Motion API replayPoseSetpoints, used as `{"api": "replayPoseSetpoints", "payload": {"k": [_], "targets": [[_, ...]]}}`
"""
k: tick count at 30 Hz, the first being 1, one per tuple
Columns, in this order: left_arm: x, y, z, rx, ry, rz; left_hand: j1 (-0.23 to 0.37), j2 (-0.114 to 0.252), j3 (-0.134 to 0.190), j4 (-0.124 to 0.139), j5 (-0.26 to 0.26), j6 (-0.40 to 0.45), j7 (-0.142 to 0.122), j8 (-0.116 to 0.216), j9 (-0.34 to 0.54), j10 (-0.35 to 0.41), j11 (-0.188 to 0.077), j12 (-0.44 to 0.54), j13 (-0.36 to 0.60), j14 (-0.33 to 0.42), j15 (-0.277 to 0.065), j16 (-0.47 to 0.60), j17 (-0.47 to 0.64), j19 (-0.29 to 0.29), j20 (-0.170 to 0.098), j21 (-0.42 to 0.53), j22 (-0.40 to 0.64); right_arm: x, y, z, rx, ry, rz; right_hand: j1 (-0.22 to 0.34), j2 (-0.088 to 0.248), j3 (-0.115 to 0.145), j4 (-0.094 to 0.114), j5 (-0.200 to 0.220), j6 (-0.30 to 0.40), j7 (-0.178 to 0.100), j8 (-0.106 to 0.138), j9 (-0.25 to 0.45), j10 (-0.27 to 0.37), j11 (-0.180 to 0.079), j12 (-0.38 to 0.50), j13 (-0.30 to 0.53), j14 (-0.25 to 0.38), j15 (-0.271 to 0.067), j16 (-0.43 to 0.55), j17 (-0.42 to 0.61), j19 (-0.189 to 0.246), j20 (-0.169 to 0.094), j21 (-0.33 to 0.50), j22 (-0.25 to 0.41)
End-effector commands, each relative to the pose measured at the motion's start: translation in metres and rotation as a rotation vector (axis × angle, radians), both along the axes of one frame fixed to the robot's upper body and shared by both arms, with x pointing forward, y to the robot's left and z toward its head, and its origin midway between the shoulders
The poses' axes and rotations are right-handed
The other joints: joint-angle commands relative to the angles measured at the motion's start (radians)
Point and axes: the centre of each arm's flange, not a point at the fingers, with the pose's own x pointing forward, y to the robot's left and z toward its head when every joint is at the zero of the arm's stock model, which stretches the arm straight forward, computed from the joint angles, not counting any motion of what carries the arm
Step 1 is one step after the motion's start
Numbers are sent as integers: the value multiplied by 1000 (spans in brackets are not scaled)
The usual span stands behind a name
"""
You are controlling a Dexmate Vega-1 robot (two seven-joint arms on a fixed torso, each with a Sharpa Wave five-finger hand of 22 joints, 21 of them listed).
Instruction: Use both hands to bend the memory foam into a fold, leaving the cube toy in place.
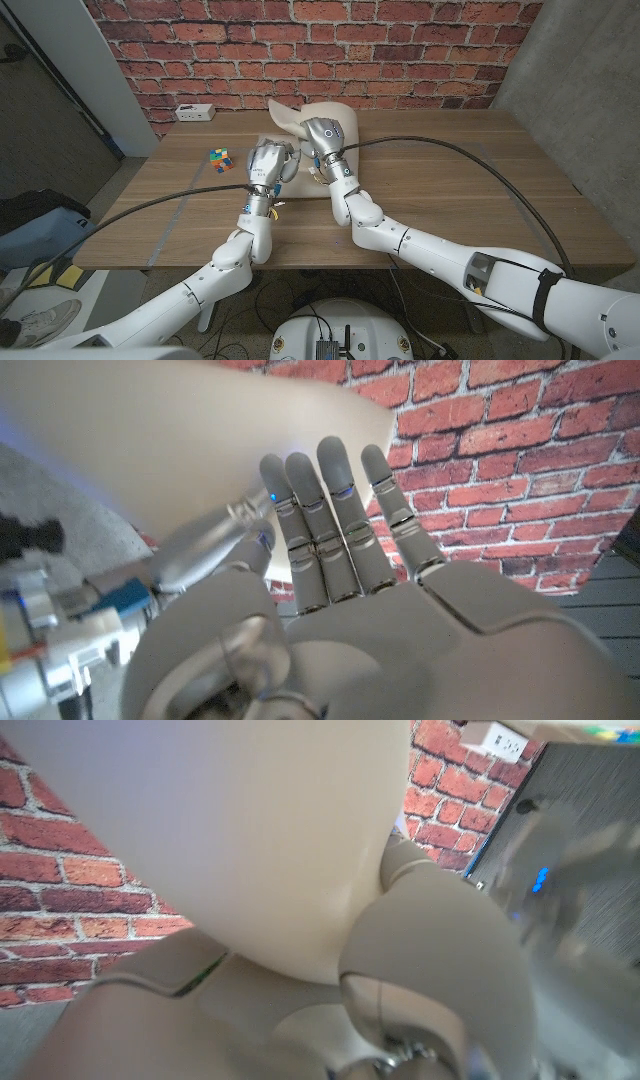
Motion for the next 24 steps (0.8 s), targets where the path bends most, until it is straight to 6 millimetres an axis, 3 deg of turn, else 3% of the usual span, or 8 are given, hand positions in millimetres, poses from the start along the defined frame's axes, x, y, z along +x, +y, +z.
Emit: {"api": "replayPoseSetpoints", "payload": {"k": [1,7,14,15,17,20,21,24], "targets": [[-58,9,-2,-89,-436,-252,-8,17,37,20,3,-10,25,48,64,13,3,58,101,29,7,17,38,5,3,45,32,0,18,-12,-76,-2,10,8,-3,6,0,5,11,-3,1,4,6,3,-2,6,36,-61,-7,3,-5,4,11,2],[-71,16,0,-137,-510,-312,-17,14,77,50,1,-16,25,101,132,16,7,108,203,52,8,30,74,0,7,89,57,-1,23,-17,-102,-3,2,8,-2,5,1,5,13,-4,-1,4,8,5,-4,5,36,-61,-10,7,-8,4,18,1],[-91,22,5,-185,-584,-318,-37,-21,93,33,0,-14,21,139,171,21,5,158,304,59,6,60,139,0,0,137,78,-1,25,-18,-122,-13,-27,7,-4,6,1,5,14,-4,-4,4,10,6,-6,4,39,-60,-14,7,-11,4,24,0],[-93,22,6,-190,-587,-304,-39,-22,101,27,0,-24,26,129,155,9,4,145,295,57,6,50,131,-5,-1,147,82,-1,25,-18,-125,-14,-28,7,-4,7,1,5,13,-3,-4,4,10,5,-6,5,39,-60,-15,8,-12,4,25,0],[-95,25,7,-191,-585,-292,-58,-24,125,6,1,-75,4,71,82,-29,5,-8,98,11,-15,-58,11,-49,-3,186,95,-3,26,-20,-139,-26,-32,7,-5,6,2,5,14,-3,-5,4,11,3,-6,6,39,-60,-15,9,-13,4,26,0],[-94,29,9,-196,-555,-273,-95,-26,155,7,6,-101,-4,-5,-1,-63,8,-112,-42,-8,-1,-165,-123,-60,0,202,69,-7,30,-21,-155,-38,-28,6,-5,7,2,5,17,-5,-5,4,11,4,-5,8,39,-61,-18,9,-14,4,30,-1],[-93,31,9,-203,-542,-271,-128,-31,184,14,9,-114,-6,-60,-58,-85,12,-169,-119,-15,5,-233,-210,-78,6,191,34,-8,32,-22,-162,-43,-28,6,-5,7,2,5,17,-6,-5,4,10,4,-6,8,39,-61,-19,10,-15,3,30,-1],[-90,37,11,-221,-506,-265,-171,-36,223,24,10,-149,-17,-131,-123,-116,30,-238,-202,-31,11,-305,-300,-97,16,171,-17,-11,37,-25,-182,-49,-20,5,-5,7,3,5,17,-5,-6,5,11,3,-7,7,40,-60,-20,10,-16,3,32,-2]]}}
